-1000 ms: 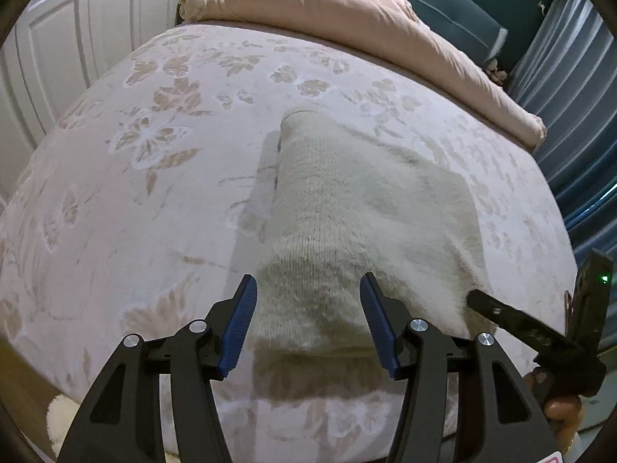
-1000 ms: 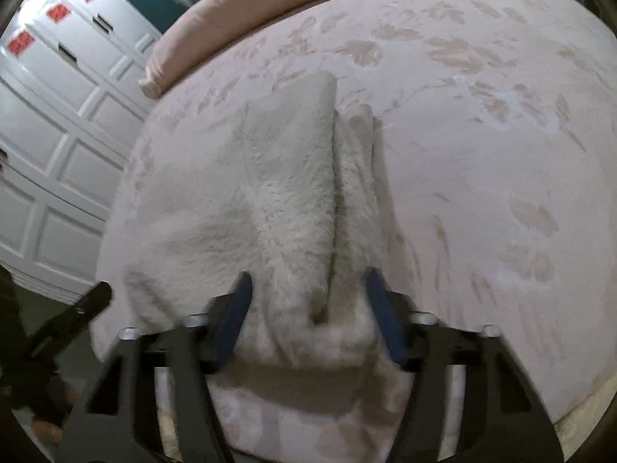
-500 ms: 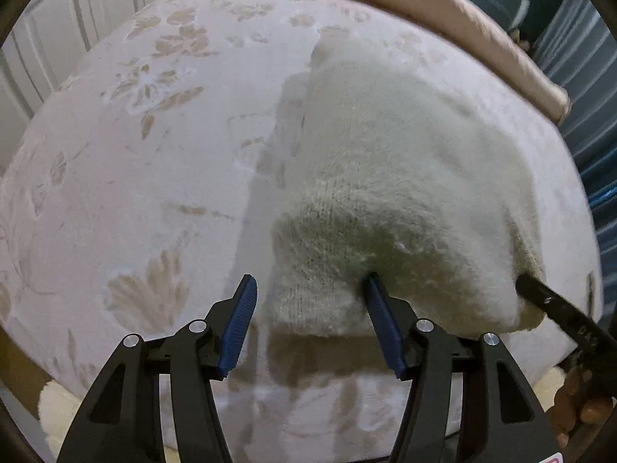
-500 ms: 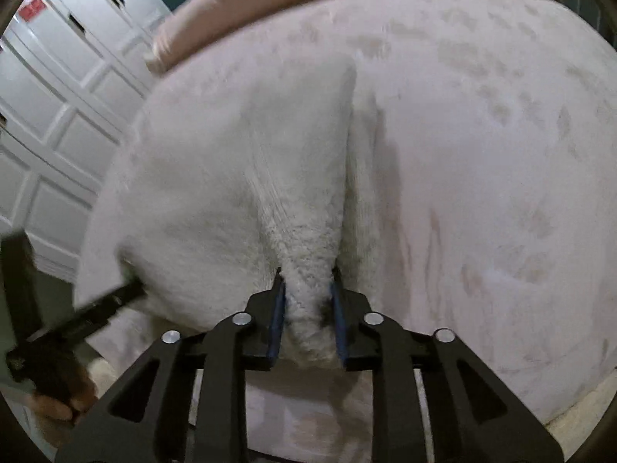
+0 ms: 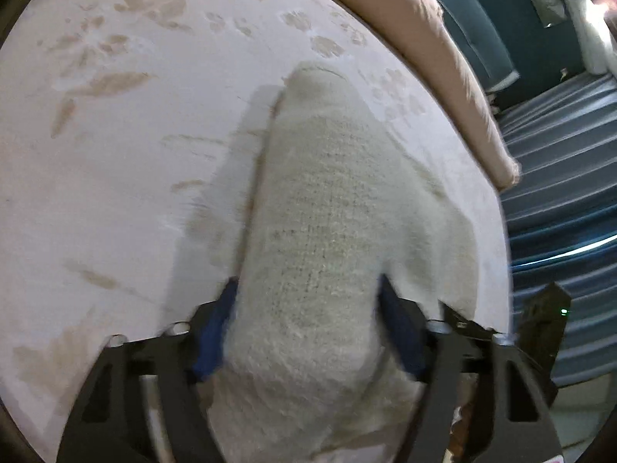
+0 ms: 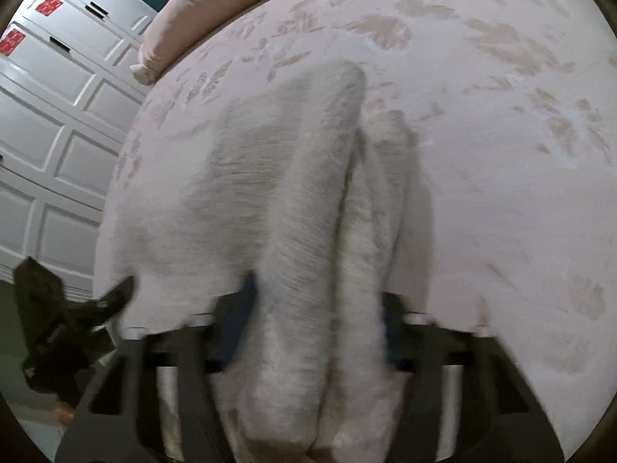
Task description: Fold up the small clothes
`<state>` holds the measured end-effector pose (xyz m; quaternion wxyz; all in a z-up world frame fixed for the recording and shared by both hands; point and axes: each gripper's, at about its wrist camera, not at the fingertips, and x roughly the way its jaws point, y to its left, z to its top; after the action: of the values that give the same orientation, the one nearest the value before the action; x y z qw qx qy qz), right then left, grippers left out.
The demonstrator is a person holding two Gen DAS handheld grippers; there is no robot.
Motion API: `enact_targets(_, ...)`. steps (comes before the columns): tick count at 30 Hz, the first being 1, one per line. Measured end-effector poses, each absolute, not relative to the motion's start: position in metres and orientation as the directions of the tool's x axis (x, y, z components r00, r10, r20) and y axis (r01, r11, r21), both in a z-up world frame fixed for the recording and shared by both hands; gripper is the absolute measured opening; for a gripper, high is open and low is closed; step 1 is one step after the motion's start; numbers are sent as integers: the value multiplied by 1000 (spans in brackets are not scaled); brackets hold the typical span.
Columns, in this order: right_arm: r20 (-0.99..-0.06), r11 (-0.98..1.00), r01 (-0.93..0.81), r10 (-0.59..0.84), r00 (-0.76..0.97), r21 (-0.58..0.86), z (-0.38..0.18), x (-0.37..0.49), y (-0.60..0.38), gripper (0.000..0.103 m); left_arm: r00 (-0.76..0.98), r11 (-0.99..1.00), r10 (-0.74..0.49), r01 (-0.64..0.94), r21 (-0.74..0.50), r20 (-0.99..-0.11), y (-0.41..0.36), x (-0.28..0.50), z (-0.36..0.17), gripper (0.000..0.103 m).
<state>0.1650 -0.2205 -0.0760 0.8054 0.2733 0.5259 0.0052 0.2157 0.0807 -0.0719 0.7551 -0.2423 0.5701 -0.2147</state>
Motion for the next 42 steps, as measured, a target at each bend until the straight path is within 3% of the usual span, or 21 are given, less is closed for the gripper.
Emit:
enact_targets(2,-830,882,223,266,491,415,-52,168,-214,30,290,791,-599,72,-607,-746,76,217,-61,47)
enact_targets(8,-703,906,129,216,678,403,27,158,-225,25,416,780,-618,221,-585,-667,56,214,5,43)
enact_targets(10,-745,918,170,172,645,359,9,167,-235,27,423,816,-576,239,-527,-699,43,217,1,44)
enact_targets(13,-886,927,272,115,450,258,-64,181,-250,30,373,918,-386,248,-310,-844,14,220,-45,44)
enact_targets(15,-860,908,284,139,491,309,-61,169,-253,31,390,928,-358,248,-277,-849,13,209,-48,45)
enact_targets(21,-789,945,262,-7,614,196,4,119,-216,29,424,953,-268,245,-176,-865,21,182,-13,44)
enact_targets(25,-873,975,211,-42,486,71,-40,121,-196,28,428,961,-203,260,-96,-880,14,169,-17,44)
enact_targets(27,-890,968,237,-34,455,84,-60,119,-202,28,426,961,-186,266,-74,-886,9,162,-17,46)
enact_targets(32,-838,950,256,12,546,180,-13,112,-211,27,444,960,-157,280,-30,-882,5,160,-10,46)
enact_targets(40,-840,935,293,8,543,198,-15,182,-236,50,435,963,-162,266,-45,-886,8,162,-11,47)
enact_targets(42,-849,936,293,12,528,196,-25,199,-238,51,433,962,-158,269,-40,-887,7,162,-11,47)
